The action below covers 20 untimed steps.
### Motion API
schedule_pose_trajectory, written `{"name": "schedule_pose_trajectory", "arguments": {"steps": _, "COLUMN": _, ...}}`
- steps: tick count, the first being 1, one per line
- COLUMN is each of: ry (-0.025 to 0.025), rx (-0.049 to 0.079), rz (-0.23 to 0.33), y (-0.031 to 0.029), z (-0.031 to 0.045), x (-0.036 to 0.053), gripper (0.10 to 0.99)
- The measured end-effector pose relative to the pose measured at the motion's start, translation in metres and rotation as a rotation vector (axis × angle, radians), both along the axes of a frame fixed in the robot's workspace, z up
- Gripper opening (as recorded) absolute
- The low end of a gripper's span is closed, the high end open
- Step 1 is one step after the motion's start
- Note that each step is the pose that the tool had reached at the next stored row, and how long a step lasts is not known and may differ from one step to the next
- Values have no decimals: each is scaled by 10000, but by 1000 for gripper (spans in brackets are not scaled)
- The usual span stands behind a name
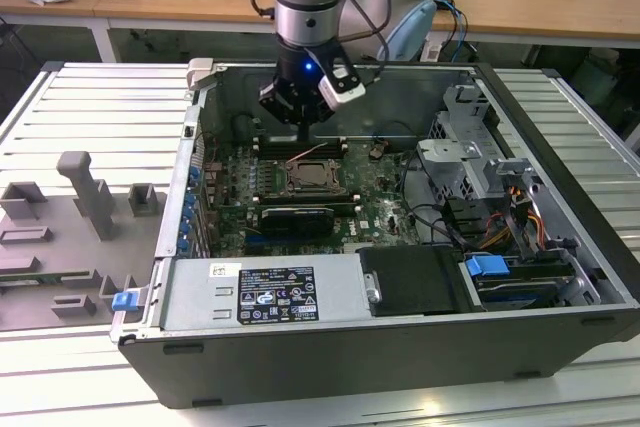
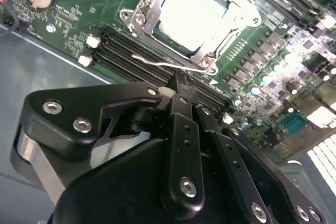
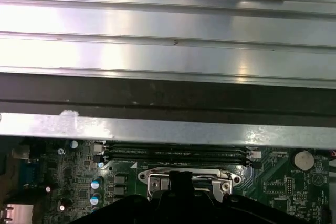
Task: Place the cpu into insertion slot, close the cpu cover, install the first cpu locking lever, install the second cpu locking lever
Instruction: 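Install the first cpu locking lever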
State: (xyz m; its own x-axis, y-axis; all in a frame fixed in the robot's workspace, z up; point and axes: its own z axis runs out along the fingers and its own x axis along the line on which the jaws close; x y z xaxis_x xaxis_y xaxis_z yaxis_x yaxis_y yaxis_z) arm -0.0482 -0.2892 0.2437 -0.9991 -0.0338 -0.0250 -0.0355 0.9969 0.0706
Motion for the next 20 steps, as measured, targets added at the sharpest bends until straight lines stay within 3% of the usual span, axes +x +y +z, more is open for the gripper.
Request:
{"name": "schedule_pose_trajectory", "arguments": {"steps": 11, "ry": 2, "rx": 6, "rz": -42, "y": 51, "z": -125, "x": 88, "gripper": 102}}
{"name": "schedule_pose_trajectory", "arguments": {"steps": 16, "ry": 3, "rx": 111, "rz": -54, "y": 52, "z": -158, "x": 134, "gripper": 102}}
{"name": "schedule_pose_trajectory", "arguments": {"steps": 20, "ry": 4, "rx": 117, "rz": -53, "y": 53, "z": -182, "x": 167, "gripper": 102}}
